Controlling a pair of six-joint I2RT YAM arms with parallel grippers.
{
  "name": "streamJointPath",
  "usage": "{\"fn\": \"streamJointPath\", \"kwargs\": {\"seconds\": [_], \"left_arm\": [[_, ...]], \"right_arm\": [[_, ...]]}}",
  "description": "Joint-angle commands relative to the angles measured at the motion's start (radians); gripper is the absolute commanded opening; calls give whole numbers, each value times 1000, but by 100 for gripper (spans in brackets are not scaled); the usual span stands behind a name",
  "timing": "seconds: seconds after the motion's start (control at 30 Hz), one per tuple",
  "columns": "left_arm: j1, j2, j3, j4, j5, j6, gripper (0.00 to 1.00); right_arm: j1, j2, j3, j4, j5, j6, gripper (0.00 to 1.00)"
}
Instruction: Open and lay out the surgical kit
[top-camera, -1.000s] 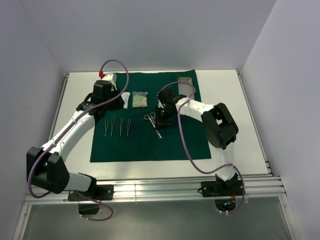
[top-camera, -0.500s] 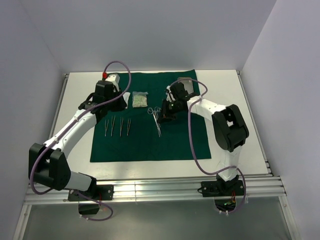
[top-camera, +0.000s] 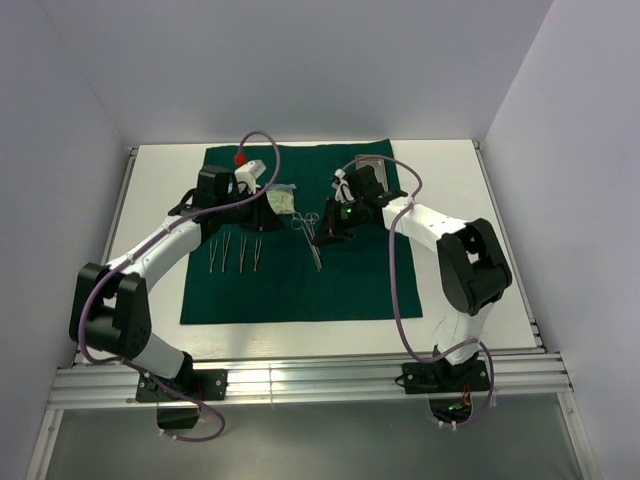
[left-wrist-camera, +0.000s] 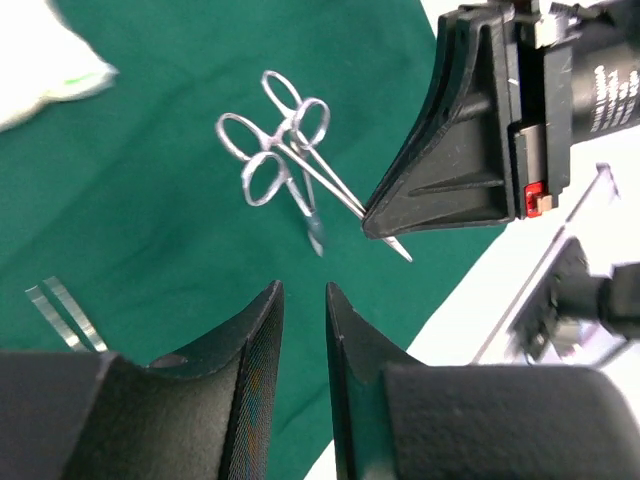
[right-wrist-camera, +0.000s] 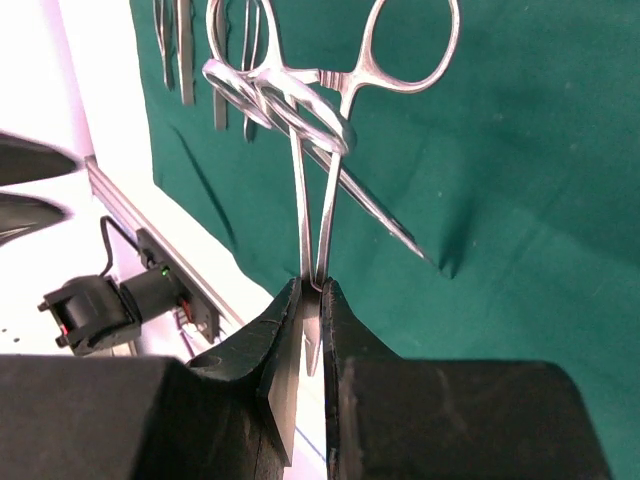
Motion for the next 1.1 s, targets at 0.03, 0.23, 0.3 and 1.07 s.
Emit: {"fn": "streamJointPath", "kwargs": {"seconds": [0.03, 0.23, 0.3, 1.07], "left_arm": [[5, 63, -18, 116, 164, 6, 29], [3, 109, -53, 253, 216, -52, 29], [3, 117, -70, 319, 251, -95, 29], [-26, 131, -113, 442, 185, 10, 46]], "right_arm": [[-11, -86, -33, 44, -44, 6, 0], [-27, -116, -58, 64, -64, 23, 0], [-31, -117, -59, 72, -75, 29, 0], [-41, -189, -102, 98, -119, 46, 0]]}}
